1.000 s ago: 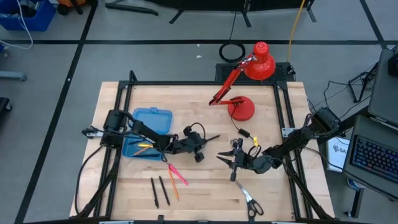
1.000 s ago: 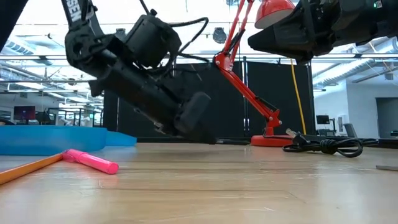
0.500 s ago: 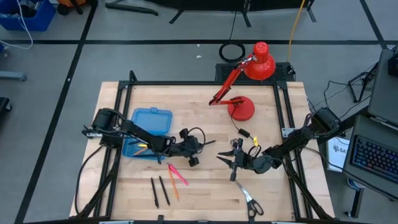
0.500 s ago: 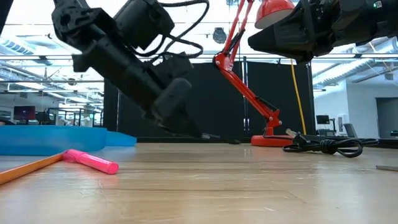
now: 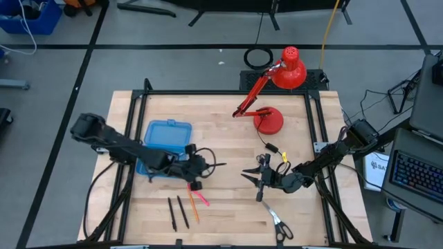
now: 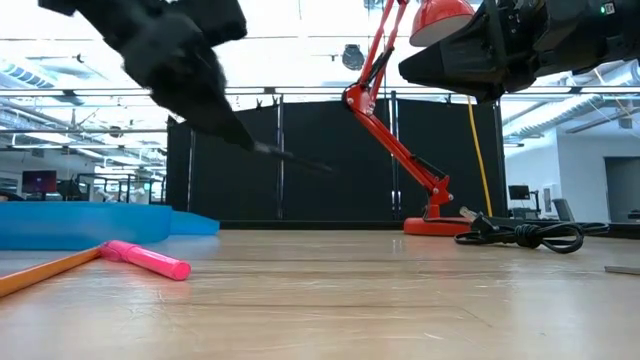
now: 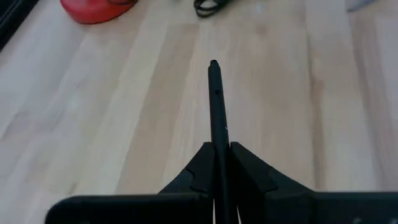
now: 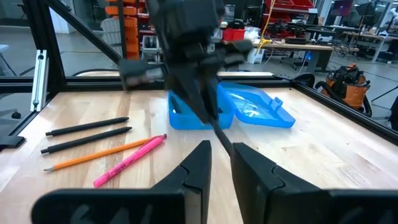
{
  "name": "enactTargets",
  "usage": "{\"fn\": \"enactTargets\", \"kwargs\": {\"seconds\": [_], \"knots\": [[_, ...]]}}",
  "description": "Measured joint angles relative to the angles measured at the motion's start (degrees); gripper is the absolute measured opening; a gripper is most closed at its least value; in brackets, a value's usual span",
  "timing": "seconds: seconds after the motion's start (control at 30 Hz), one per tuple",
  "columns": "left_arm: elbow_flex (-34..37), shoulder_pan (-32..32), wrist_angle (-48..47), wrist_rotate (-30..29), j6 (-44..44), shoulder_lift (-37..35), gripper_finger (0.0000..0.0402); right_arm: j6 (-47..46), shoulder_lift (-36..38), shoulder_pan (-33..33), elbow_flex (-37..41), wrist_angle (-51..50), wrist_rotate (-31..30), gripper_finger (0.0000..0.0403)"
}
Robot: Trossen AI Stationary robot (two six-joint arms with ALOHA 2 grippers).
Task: Pick & place school supplies into a supply box
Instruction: Put the black pen into the blue supply box
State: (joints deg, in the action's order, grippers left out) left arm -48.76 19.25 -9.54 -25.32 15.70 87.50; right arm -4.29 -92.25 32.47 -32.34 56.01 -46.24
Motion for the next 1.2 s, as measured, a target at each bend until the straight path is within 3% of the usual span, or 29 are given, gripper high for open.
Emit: {"fn": "enactTargets", "kwargs": {"seconds": [0.3, 0.7, 0.8, 1.2], "knots": [[-0.02, 3.02, -23.11, -1.51, 5.77, -12.51, 0.0033, -1.03, 0.0, -0.02, 0.0, -0.39, 0.0, 0.005], [-0.04, 4.08, -43.28, 8.54, 13.5, -21.43, 0.0033, -1.05, 0.0, -0.17, 0.0, -0.45, -0.09, 0.005], [-0.04, 4.18, -47.04, 12.52, 16.21, -22.64, 0.0033, -1.23, 0.0, -0.17, 0.0, -0.55, -0.09, 0.005], [-0.02, 6.0, -53.27, 17.91, 21.77, -23.79, 0.0033, -2.17, 0.0, -0.17, 0.0, -0.98, -0.13, 0.005]]}}
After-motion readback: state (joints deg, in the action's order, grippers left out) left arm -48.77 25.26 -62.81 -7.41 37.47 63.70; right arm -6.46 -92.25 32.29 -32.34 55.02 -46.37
